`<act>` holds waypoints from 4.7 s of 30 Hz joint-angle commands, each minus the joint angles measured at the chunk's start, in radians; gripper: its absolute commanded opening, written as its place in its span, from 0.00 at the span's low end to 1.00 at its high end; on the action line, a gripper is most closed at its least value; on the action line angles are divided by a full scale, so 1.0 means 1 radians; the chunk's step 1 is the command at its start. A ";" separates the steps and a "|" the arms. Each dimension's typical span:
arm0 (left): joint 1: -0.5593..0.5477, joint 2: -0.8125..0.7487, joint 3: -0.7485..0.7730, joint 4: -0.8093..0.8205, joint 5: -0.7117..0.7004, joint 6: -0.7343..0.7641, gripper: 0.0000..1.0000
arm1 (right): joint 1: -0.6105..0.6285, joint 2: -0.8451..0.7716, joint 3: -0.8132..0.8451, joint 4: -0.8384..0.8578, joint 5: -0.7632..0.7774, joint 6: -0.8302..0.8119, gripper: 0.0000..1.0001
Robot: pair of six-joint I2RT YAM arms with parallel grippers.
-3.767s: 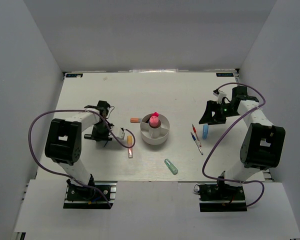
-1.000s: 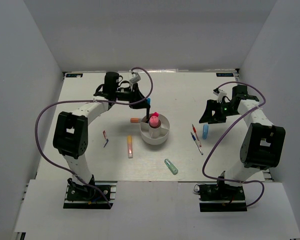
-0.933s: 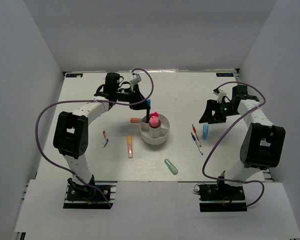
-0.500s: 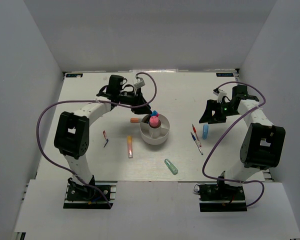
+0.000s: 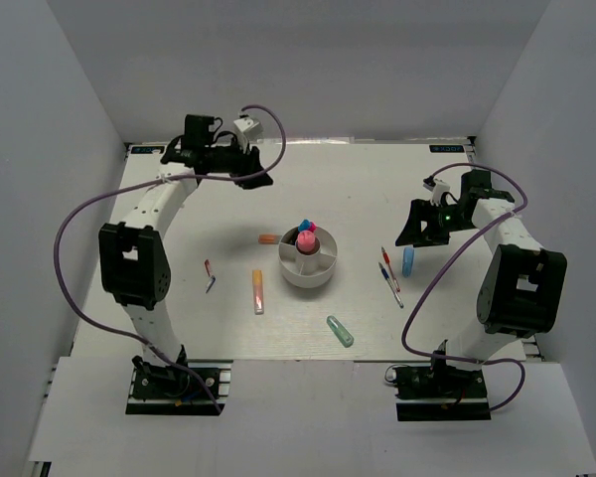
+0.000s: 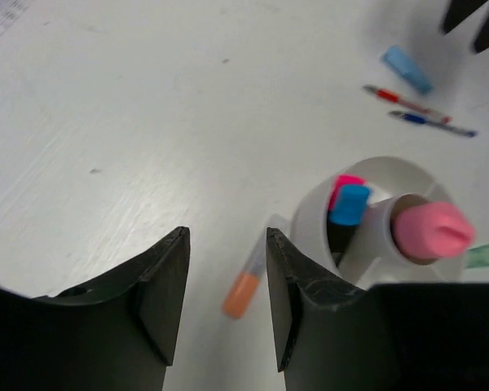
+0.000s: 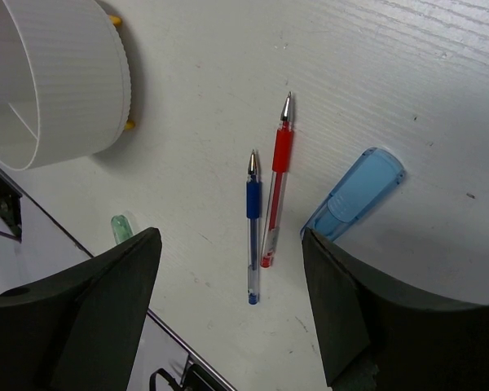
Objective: Sort the stationery into containers
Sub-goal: Place the pen in the storage box, then pick up the pen from the center of the board, then place the pen in the storage box.
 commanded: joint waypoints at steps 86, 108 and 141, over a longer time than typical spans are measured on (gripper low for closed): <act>0.000 -0.218 -0.167 -0.182 -0.192 -0.146 0.00 | 0.127 -0.472 0.014 0.476 0.086 -0.282 0.71; 0.000 -0.280 -0.196 -0.276 -0.097 -0.581 0.00 | 0.977 -0.333 -0.052 0.694 0.547 -1.039 0.59; -0.029 -0.467 -0.277 -0.232 -0.176 -0.545 0.00 | 1.213 -0.162 -0.310 1.478 0.992 -1.298 0.62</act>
